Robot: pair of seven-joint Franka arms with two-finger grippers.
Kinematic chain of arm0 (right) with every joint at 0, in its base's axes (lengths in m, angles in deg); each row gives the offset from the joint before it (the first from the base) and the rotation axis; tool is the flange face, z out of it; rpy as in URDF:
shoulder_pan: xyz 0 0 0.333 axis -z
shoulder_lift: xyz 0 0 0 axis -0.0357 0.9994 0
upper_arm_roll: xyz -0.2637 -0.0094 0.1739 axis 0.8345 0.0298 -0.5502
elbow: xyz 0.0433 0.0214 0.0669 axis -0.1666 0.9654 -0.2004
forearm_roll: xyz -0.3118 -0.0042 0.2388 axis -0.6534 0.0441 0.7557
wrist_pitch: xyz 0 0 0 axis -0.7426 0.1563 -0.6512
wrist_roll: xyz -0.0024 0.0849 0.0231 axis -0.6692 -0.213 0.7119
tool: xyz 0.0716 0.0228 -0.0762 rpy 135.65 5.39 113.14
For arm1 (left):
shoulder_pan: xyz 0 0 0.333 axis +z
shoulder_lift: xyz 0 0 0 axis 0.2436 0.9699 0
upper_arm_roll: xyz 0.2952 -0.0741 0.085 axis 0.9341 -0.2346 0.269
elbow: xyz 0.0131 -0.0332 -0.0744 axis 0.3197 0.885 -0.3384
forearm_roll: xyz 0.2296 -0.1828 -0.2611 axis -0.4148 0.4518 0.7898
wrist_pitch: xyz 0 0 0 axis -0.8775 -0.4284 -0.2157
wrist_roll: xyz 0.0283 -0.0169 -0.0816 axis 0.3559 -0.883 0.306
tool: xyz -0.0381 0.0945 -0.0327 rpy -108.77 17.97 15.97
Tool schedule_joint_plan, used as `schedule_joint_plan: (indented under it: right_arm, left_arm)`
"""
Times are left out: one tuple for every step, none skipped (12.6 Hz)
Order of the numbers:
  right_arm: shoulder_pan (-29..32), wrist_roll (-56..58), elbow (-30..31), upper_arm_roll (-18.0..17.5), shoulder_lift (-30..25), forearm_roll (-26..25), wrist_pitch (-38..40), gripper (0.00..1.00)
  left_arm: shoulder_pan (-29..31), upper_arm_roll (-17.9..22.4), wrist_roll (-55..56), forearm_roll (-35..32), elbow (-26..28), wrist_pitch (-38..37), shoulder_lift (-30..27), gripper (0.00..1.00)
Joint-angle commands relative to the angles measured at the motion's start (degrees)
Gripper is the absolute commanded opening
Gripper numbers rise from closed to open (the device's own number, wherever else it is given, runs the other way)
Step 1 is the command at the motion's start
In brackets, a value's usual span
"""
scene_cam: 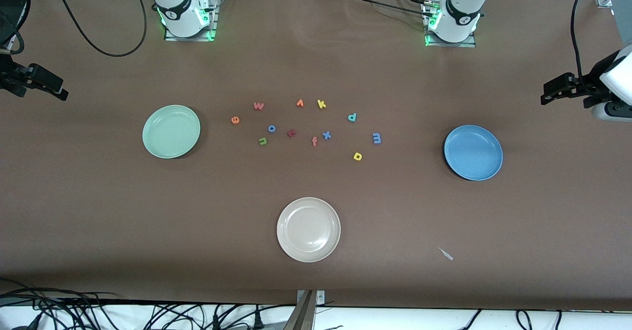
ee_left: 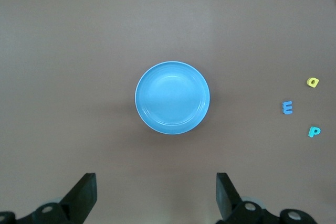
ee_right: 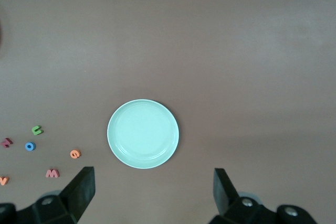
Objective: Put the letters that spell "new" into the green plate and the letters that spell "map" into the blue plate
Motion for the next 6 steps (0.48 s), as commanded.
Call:
schedule_joint_plan:
  right_arm:
    - [-0.1,0.4,0.5,0.2,-0.8,0.9,0.3,1.00]
    - [-0.1,0.4,0.5,0.2,-0.8,0.9,0.3,1.00]
    - [-0.1,0.4,0.5,0.2,-0.8,0.9,0.3,1.00]
    - [-0.1,0.4,0.5,0.2,-0.8,0.9,0.3,1.00]
    - [-0.1,0.3,0.5,0.2,-0.8,0.9,0.3,1.00]
    - [-0.1,0.4,0.5,0.2,-0.8,0.9,0.3,1.00]
  left_arm:
    - [0.3,0.1,-1.3,0.8,0.5,0.6,-0.5,1.00]
    - [0.3,0.1,-1.3,0.8,0.4,0.7,-0.5,1.00]
    - [0.3,0.1,-1.3,0.8,0.5,0.7,-0.5,1.00]
    - [0.3,0.1,-1.3,0.9,0.5,0.8,-0.3,1.00]
    - [0.3,0.0,-1.0,1.1,0.5,1.2,-0.1,1.00]
    - [0.2,0.0,-0.5,1.3,0.6,1.3,0.0,1.00]
